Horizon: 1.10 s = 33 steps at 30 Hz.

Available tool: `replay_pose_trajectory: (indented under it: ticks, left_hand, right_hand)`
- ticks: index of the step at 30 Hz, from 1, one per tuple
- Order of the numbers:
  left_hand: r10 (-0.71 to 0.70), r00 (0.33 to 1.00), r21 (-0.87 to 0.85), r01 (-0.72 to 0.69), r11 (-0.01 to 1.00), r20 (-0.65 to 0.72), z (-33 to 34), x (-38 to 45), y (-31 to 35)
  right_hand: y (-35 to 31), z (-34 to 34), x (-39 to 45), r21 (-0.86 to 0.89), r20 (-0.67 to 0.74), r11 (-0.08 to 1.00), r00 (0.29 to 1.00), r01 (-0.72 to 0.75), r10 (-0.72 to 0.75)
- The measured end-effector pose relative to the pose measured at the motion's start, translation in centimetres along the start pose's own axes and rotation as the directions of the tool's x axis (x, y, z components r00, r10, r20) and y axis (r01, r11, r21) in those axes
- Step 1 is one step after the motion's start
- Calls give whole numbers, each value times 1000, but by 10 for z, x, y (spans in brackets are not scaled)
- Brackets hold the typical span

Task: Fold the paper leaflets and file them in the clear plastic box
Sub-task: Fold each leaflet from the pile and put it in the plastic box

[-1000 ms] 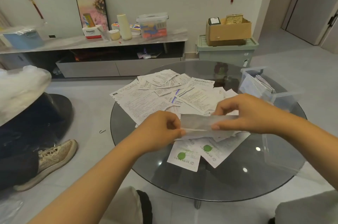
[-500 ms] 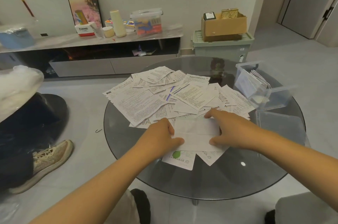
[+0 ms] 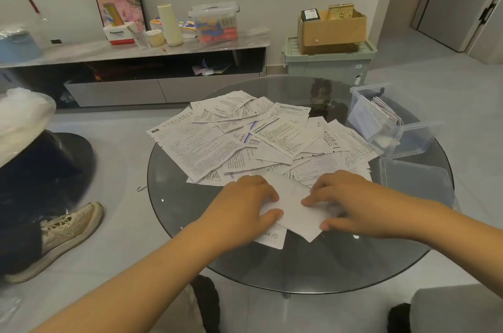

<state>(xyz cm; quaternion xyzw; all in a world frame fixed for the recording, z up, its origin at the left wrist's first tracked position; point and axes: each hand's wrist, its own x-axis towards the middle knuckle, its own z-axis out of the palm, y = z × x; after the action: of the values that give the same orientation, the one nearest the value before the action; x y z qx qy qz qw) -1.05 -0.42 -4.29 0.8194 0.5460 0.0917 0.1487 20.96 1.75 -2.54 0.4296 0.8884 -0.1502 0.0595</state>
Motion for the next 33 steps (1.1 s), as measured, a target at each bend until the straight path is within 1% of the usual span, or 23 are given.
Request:
replay_pose_trajectory:
  ticks: [3,6,9,11,13,17,20,22,26,30,33]
  left_hand:
    - [51,998,24,-51,998,35,-1,-2,3]
    - [59,992,-17,-58,998,113,0,-6,8]
    - [50,984,-90,-35,995,170,1,-7,6]
    - [51,977,-113,-29,993,205,1,-8,5]
    - [59,974,-126,-32,992,218,0,-9,6]
    - [81,971,-145,-49,988,223,-2,-9,12]
    - [109,971,-133,-82,988,211,-2,-10,14]
    - [107,976,-147,-80,986,189,-3,-8,14]
    - [-5,993,-242,34,970,119,-3,-4,11]
    - [-69,997,-263,73,962,25,-3,-1,10]
    - [-100,995,-269,89,959,-28,-1,1,7]
  right_hand:
    - [-3,3,-6,-8,1,999,999,42,-42]
    - [-4,9,-10,-36,-79,993,990,112,-114]
    - [0,16,-13,5,-170,985,971,171,-167]
    - [1,18,-14,13,-192,980,962,200,-194]
    - [-1,17,-15,38,-199,982,965,183,-172]
    - [-7,13,-14,181,-263,972,960,151,-100]
    - [-12,9,-9,308,-258,941,964,138,-57]
    - [-13,6,-5,360,-242,929,970,91,-2]
    - [-10,1,5,510,-207,860,970,-4,127]
    - [-4,0,12,641,-177,767,967,-29,184]
    - [-3,5,17,583,-169,810,966,-61,195]
